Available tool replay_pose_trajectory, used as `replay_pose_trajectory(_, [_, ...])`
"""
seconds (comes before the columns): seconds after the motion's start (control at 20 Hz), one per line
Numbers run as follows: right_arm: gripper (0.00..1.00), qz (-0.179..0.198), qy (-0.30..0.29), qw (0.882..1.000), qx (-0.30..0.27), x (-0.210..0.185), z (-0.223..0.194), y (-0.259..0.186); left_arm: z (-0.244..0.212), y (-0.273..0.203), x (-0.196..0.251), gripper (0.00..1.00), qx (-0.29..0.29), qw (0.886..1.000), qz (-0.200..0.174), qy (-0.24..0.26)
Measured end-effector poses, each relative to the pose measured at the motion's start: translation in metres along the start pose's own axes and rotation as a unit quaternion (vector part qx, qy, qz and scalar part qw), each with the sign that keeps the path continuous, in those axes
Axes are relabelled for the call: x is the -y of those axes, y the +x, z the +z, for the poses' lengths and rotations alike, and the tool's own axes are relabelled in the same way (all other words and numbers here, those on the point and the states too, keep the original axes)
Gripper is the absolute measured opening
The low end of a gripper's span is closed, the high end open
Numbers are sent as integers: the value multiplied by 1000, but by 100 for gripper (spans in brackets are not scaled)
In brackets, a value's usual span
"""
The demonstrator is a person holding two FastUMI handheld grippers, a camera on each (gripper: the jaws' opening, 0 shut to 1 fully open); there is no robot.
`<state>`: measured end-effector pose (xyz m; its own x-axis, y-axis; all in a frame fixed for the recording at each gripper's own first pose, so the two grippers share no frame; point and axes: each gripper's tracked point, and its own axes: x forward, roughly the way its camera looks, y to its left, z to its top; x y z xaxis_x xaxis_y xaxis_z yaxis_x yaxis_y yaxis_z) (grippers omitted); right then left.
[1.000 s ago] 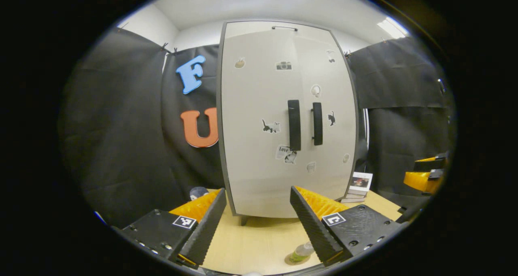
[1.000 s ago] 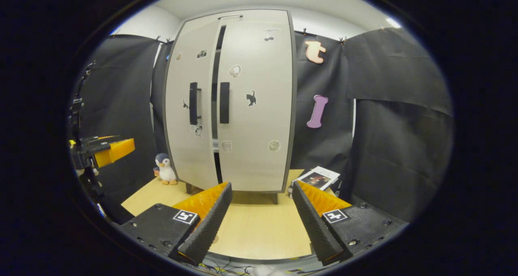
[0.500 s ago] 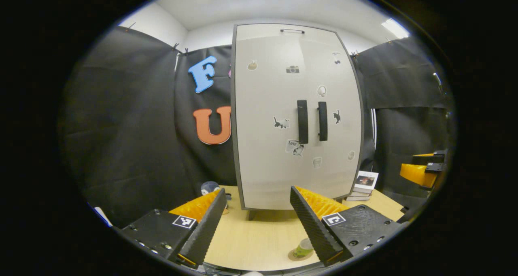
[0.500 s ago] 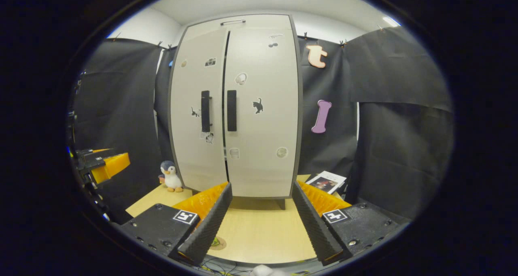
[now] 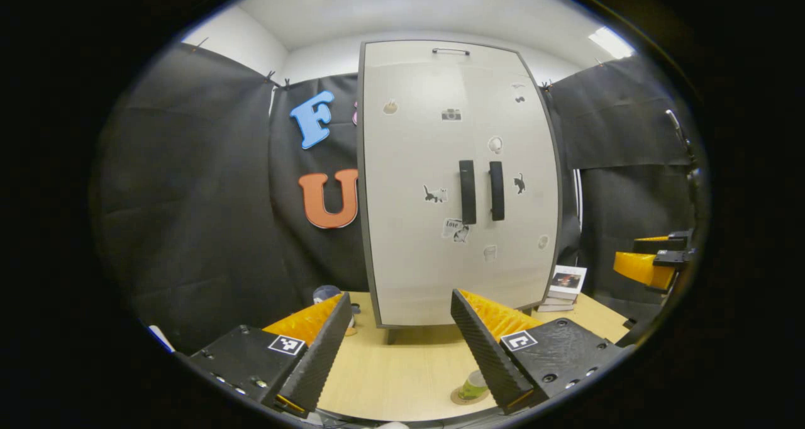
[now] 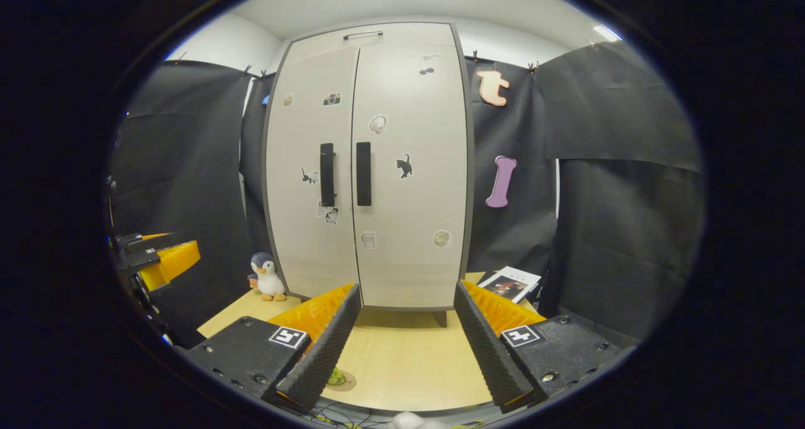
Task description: Grasp the bottle in the cabinet with the left hand and place it on the coaster, then close the right door with the right hand and the left door with the left hand.
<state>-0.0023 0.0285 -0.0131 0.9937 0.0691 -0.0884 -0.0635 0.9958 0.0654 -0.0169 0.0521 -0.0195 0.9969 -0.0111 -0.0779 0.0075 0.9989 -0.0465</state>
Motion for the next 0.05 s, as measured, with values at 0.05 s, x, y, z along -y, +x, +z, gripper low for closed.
replay_pose_trajectory(0.05, [98,-1,1,1000,1,1,0,0,1,1,0,98,0,1000,0,0])
